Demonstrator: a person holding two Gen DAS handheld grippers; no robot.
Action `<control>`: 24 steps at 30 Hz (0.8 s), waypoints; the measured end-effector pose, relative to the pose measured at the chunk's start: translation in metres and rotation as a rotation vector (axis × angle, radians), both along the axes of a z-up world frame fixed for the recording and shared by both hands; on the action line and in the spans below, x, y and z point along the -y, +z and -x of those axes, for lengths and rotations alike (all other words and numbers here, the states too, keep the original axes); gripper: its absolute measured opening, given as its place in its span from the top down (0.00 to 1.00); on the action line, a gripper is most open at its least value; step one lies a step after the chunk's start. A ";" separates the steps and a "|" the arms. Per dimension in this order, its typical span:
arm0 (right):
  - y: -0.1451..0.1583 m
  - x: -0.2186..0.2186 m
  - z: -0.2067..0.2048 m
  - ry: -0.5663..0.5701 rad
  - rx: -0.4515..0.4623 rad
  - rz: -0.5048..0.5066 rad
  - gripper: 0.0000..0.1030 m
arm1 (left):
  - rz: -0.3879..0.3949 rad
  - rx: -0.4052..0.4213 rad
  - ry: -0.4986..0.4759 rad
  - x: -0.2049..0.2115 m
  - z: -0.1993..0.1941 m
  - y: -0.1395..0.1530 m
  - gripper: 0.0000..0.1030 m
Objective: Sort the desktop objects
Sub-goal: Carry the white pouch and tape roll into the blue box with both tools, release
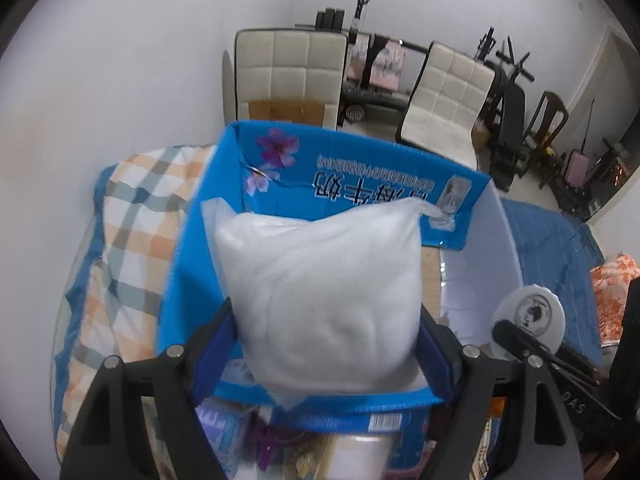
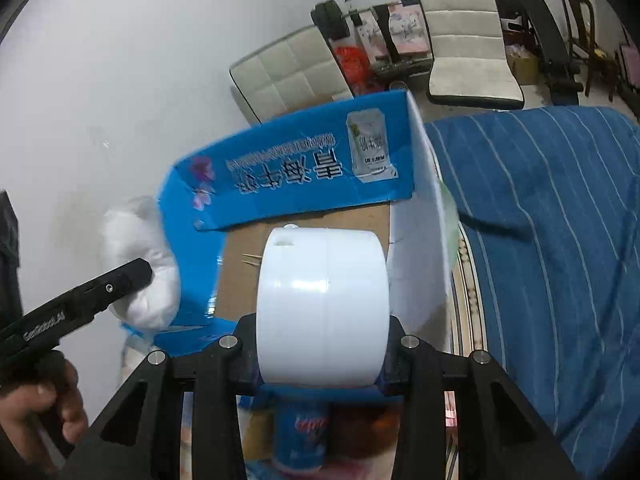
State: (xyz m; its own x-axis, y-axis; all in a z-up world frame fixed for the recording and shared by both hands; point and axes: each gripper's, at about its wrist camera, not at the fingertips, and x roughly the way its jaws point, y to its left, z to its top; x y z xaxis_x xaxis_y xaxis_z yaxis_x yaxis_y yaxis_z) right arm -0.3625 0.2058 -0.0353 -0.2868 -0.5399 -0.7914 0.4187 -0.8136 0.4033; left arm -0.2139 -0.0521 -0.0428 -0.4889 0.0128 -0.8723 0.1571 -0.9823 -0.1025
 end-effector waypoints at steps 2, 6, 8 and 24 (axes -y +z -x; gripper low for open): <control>-0.009 0.021 0.008 0.020 0.010 -0.051 0.60 | 0.013 0.021 -0.006 -0.004 0.009 -0.012 0.21; -0.023 0.046 0.016 0.057 0.024 -0.109 0.60 | 0.041 0.062 -0.018 -0.009 0.024 -0.037 0.21; -0.027 0.052 0.018 0.076 0.038 -0.133 0.60 | 0.053 0.084 -0.021 -0.009 0.030 -0.048 0.21; -0.070 0.065 0.039 0.149 0.125 -0.308 0.61 | 0.099 0.222 -0.035 -0.020 0.054 -0.100 0.21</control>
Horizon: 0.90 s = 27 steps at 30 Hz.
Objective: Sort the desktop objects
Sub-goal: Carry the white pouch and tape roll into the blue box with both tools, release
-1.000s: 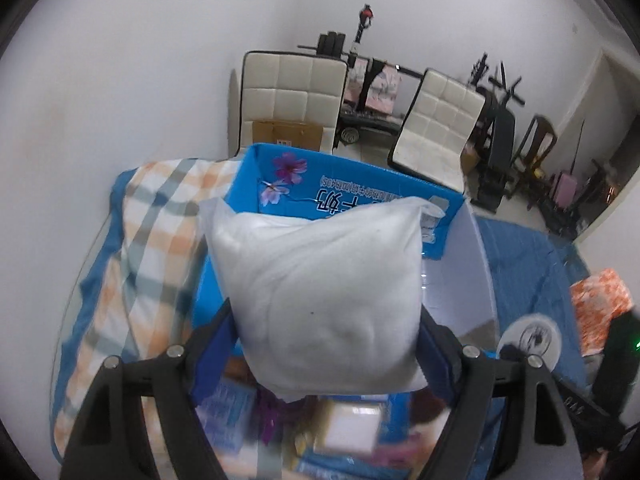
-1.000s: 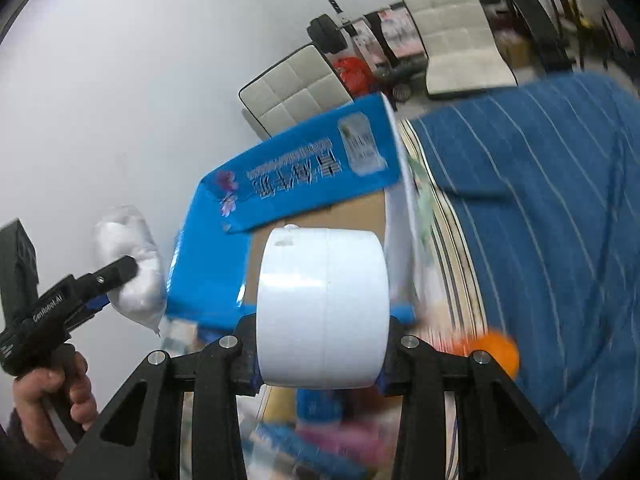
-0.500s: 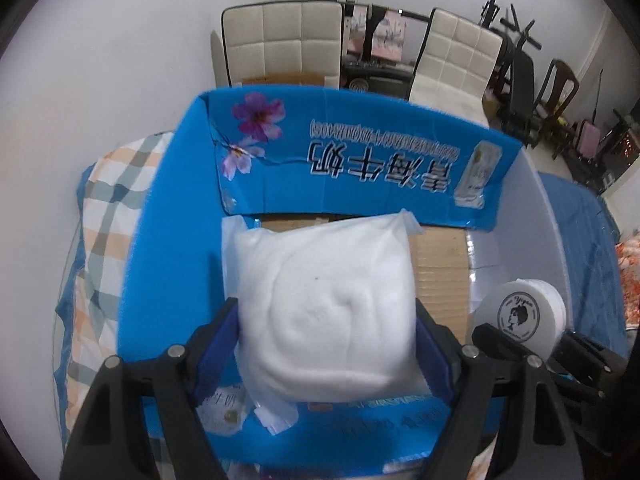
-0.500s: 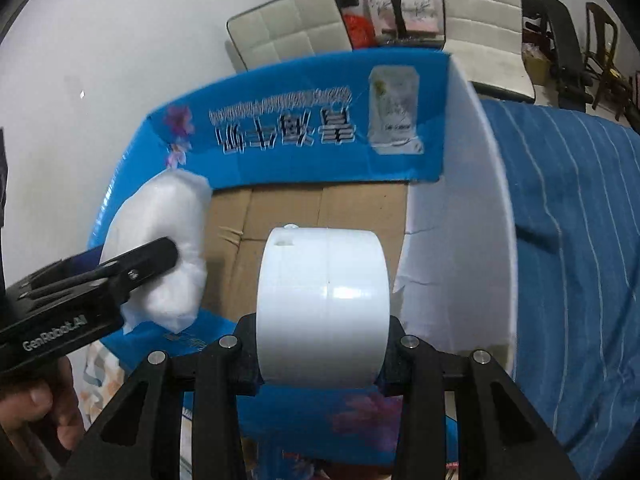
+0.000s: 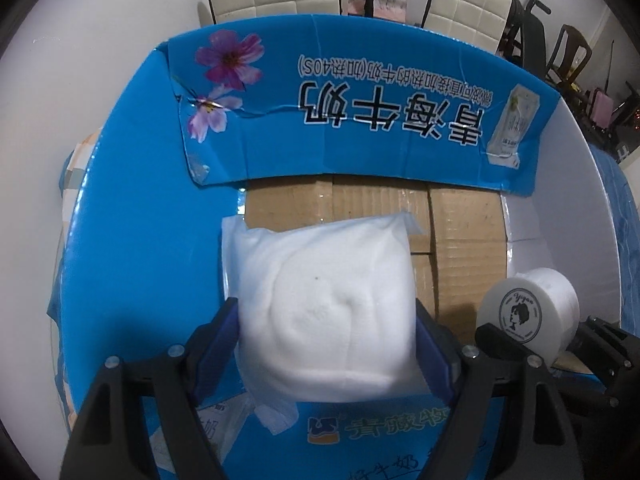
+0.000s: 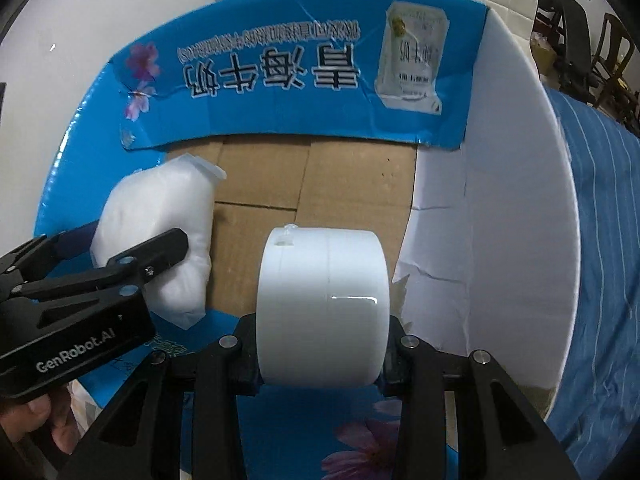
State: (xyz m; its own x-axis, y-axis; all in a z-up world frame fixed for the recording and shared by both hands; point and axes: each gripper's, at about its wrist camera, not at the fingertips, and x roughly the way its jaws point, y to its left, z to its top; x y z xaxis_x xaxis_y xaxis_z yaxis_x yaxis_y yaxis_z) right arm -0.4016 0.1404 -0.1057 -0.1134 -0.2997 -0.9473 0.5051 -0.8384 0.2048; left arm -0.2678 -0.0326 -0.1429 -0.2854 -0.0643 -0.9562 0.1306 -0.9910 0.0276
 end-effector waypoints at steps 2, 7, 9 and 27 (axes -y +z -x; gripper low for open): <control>-0.003 -0.004 0.002 -0.005 0.007 -0.011 0.61 | -0.001 0.008 0.002 -0.001 0.001 -0.001 0.21; -0.007 -0.012 0.004 -0.014 0.022 -0.013 0.60 | 0.009 0.026 0.007 -0.006 0.000 -0.006 0.21; -0.007 -0.014 0.004 -0.014 0.028 -0.012 0.60 | 0.014 0.035 0.010 -0.005 0.002 -0.007 0.20; 0.018 -0.046 0.005 -0.032 0.055 0.053 0.53 | -0.041 0.047 0.059 -0.010 -0.006 -0.003 0.08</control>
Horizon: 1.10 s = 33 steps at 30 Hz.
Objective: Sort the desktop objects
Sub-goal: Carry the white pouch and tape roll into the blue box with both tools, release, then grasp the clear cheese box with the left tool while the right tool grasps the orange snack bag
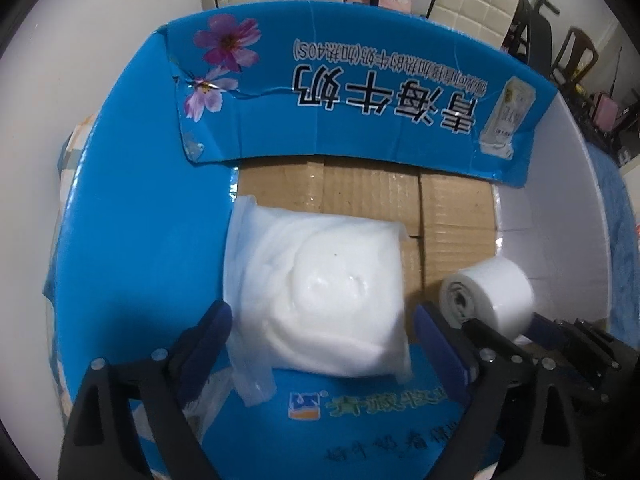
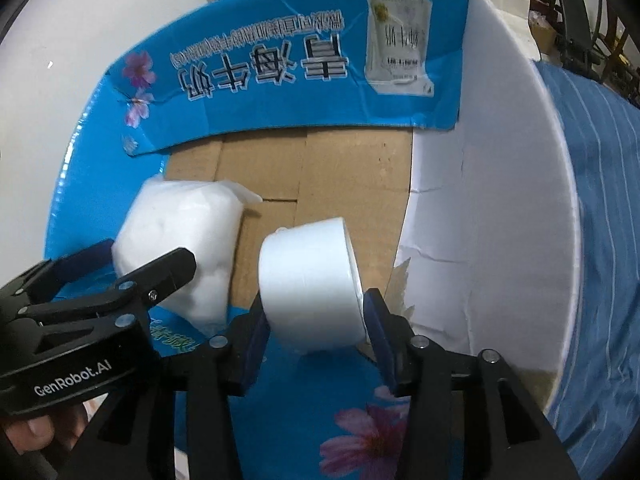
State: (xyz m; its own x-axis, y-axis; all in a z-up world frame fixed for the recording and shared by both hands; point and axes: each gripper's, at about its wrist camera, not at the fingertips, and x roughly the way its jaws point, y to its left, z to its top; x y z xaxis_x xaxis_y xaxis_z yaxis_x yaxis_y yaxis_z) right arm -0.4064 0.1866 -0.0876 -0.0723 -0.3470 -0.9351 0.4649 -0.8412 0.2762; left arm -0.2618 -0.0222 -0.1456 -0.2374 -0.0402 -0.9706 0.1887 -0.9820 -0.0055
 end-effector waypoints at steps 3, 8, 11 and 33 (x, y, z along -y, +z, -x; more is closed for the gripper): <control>0.010 0.001 -0.012 -0.012 -0.013 0.028 0.52 | -0.028 -0.023 0.015 0.003 -0.006 0.010 0.08; 0.020 0.001 -0.017 -0.035 -0.026 0.112 0.52 | -0.053 -0.078 0.026 0.005 -0.026 0.039 0.08; 0.043 -0.019 -0.025 -0.060 -0.057 0.159 0.49 | -0.076 -0.112 0.019 0.008 -0.053 0.059 0.08; -0.008 -0.085 -0.068 0.037 -0.139 0.063 0.38 | -0.076 0.076 -0.048 -0.023 -0.134 -0.024 0.09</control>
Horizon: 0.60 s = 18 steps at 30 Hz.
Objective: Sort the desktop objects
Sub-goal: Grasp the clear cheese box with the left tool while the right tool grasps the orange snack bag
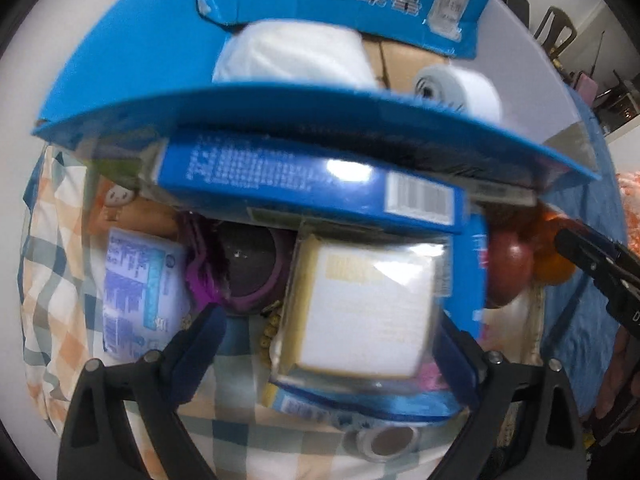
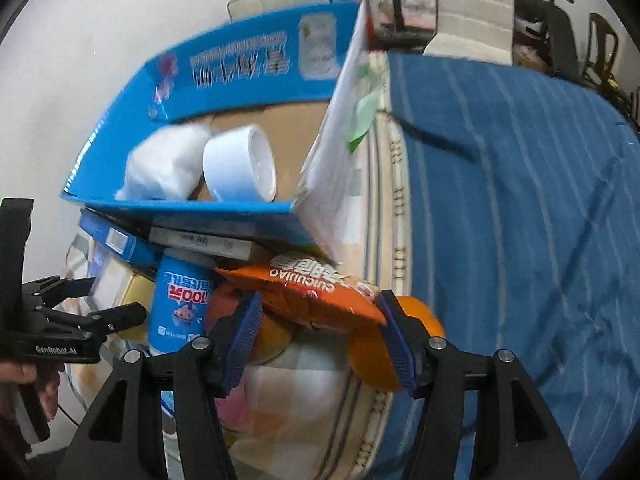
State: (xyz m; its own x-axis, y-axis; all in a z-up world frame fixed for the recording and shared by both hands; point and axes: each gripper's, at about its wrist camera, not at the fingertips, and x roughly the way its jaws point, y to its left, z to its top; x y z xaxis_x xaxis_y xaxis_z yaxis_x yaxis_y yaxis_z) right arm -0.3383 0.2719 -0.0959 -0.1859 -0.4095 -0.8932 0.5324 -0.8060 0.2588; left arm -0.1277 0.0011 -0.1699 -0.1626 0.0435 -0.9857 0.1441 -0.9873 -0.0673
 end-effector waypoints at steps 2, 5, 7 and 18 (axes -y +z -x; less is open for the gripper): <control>-0.012 0.009 0.006 0.003 0.043 0.003 0.36 | -0.019 0.005 0.003 0.002 0.001 -0.007 0.20; -0.018 0.015 0.010 -0.023 0.044 0.036 0.35 | -0.022 0.001 -0.011 -0.001 -0.001 -0.010 0.39; -0.020 0.016 0.009 -0.046 0.038 0.031 0.40 | -0.013 -0.003 -0.024 -0.003 -0.005 -0.007 0.39; 0.014 -0.012 -0.022 -0.127 -0.078 0.078 0.63 | -0.014 -0.077 -0.012 0.004 -0.044 0.039 0.39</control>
State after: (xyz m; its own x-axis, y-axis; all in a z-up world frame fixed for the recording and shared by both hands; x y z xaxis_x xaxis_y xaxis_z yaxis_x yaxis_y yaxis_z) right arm -0.3163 0.2844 -0.0817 -0.3079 -0.4461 -0.8404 0.4486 -0.8470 0.2852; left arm -0.0834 -0.0030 -0.1306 -0.2372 0.0592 -0.9696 0.1266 -0.9877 -0.0913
